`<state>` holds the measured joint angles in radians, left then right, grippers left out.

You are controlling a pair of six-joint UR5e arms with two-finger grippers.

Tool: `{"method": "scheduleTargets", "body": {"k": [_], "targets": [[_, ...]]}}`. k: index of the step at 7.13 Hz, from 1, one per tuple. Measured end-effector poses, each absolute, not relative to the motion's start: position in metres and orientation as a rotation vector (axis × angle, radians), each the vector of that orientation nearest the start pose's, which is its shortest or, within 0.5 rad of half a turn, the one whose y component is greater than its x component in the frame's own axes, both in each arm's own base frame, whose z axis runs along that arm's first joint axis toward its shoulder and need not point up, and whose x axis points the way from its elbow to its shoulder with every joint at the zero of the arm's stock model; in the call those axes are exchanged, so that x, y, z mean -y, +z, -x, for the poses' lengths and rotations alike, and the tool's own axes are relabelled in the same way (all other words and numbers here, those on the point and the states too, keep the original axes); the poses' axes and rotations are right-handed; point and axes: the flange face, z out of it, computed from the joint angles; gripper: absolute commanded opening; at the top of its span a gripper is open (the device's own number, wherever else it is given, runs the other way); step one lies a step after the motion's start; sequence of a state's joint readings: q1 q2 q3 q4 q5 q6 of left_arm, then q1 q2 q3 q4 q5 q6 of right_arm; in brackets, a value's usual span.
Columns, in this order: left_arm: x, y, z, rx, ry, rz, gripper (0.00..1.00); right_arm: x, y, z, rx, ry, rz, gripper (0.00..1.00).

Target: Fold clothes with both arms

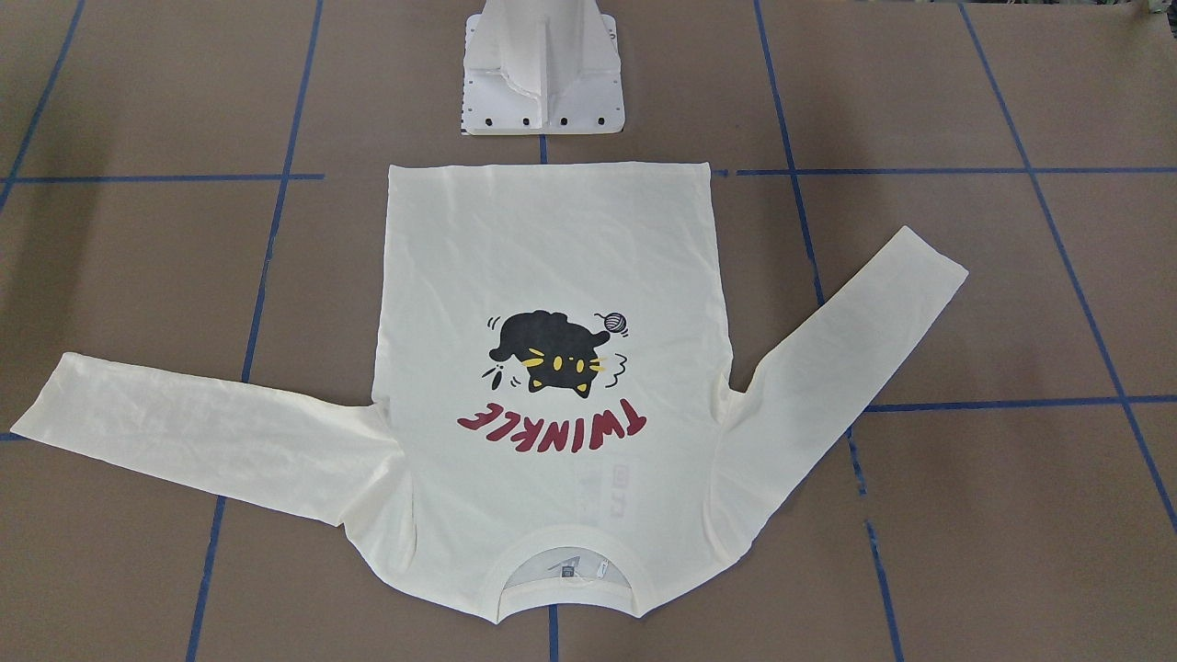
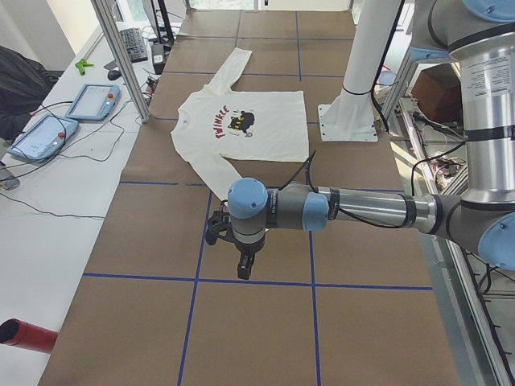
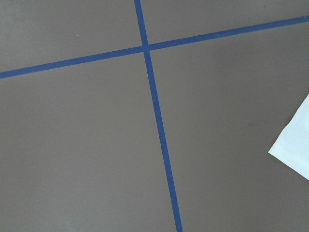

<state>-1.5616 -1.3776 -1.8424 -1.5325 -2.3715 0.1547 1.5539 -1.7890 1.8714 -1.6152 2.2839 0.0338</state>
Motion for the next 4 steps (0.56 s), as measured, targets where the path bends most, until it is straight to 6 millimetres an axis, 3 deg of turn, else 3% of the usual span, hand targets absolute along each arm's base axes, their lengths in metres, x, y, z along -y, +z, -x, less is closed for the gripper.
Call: {"method": "scheduleTargets", "body": {"k": [4], "targets": [[0.412,0.608,0.058,-0.796,0.175,-0.107,1.0,0.406,0.606,-0.059,0.728,-0.008,-0.04,1.0]]}}
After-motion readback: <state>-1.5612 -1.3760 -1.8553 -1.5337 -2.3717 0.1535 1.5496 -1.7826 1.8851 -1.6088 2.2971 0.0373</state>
